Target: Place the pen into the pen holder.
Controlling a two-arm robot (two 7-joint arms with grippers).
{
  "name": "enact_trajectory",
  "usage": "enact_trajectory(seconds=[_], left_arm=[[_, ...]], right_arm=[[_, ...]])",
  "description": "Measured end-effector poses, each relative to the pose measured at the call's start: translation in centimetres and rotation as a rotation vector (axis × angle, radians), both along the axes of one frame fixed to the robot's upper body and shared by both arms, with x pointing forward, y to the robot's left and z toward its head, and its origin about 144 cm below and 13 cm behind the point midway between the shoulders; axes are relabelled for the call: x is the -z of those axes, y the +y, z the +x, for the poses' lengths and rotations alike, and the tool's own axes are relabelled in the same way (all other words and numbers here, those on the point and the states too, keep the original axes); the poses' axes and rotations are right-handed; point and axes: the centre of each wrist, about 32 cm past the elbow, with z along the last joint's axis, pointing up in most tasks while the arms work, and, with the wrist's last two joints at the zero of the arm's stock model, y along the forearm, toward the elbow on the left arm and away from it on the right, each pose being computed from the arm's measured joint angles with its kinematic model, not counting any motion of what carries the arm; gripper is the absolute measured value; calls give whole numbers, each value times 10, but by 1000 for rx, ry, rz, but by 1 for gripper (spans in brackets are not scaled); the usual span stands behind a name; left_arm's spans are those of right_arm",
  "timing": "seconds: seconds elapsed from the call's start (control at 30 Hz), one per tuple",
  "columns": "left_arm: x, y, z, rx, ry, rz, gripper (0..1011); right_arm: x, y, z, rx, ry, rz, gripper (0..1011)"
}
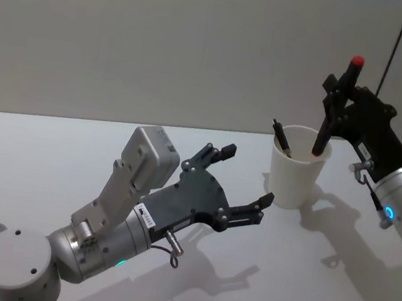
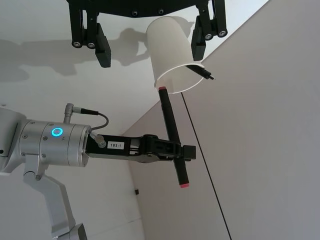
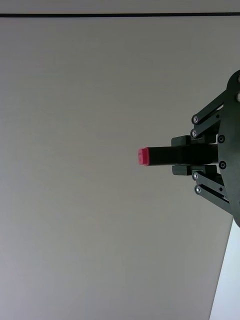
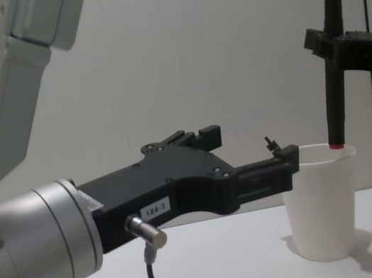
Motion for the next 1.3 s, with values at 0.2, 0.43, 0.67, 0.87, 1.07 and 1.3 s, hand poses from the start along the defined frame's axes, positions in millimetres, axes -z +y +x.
enact_trajectory(seconds=[0.2,0.43,0.67,0.87,1.07,1.3], left_arm=[[0,0,0,0,0,0,1001],[0,0,0,0,0,0,1001],[0,0,0,0,0,0,1001],[0,0,0,0,0,0,1001],[0,0,0,0,0,0,1001],[0,0,0,0,0,0,1001]], right_arm=[[3,3,4,9,-21,-23,208],[9,7,9,13,-32,-50,208],[15,11,12,13,-29,-76,208],[18,13,13,13,-27,-91,330],[20,15,14,13,-25,-100,527],[21,15,15,12,-24,-106,750]])
